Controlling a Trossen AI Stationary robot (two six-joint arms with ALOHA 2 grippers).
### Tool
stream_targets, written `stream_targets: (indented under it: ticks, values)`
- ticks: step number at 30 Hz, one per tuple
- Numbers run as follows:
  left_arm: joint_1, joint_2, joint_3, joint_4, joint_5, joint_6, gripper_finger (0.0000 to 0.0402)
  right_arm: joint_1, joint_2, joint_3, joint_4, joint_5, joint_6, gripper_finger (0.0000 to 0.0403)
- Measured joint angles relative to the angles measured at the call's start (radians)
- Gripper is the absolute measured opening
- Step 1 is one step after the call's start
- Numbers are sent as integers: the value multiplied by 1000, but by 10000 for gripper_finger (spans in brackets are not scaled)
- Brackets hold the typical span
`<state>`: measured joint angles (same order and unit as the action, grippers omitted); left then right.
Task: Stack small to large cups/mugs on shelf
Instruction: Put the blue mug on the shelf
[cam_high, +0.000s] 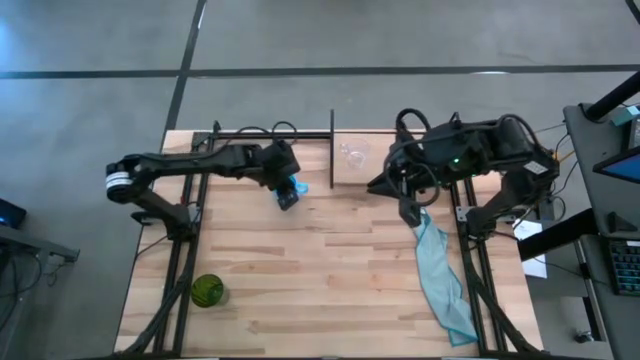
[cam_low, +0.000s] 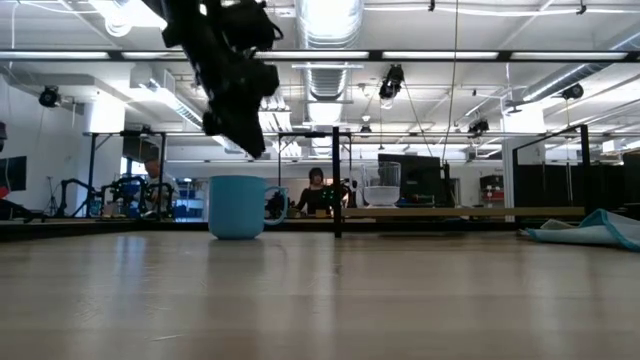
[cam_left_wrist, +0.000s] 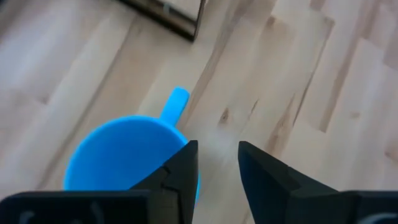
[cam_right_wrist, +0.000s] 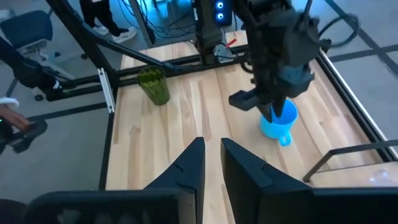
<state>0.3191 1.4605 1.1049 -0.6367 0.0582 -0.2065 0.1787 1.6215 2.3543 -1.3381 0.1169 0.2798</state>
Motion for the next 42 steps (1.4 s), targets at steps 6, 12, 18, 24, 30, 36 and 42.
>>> stream_targets:
  ticks: [6,12,18,24,30,36,42]
  values:
    - [0,80,0,-2,-23,-48,93,0,-29,0,-31,8,-7,48]
    - [2,104,2,-9,-71,-59,93,0,-50,0,-50,16,-30,48]
    - [2,129,2,-9,-72,-59,92,0,-51,0,-60,16,-53,48]
    - [2,130,14,-8,-66,-74,40,0,-54,0,-76,16,-53,48]
    - [-17,98,86,-46,-24,-90,3,0,-80,0,-93,32,-55,48]
    - [-94,97,354,-207,-11,-87,1,0,-131,0,-129,186,-53,47]
    - [-170,127,674,-240,-38,6,1,0,-189,0,-131,334,-50,47]
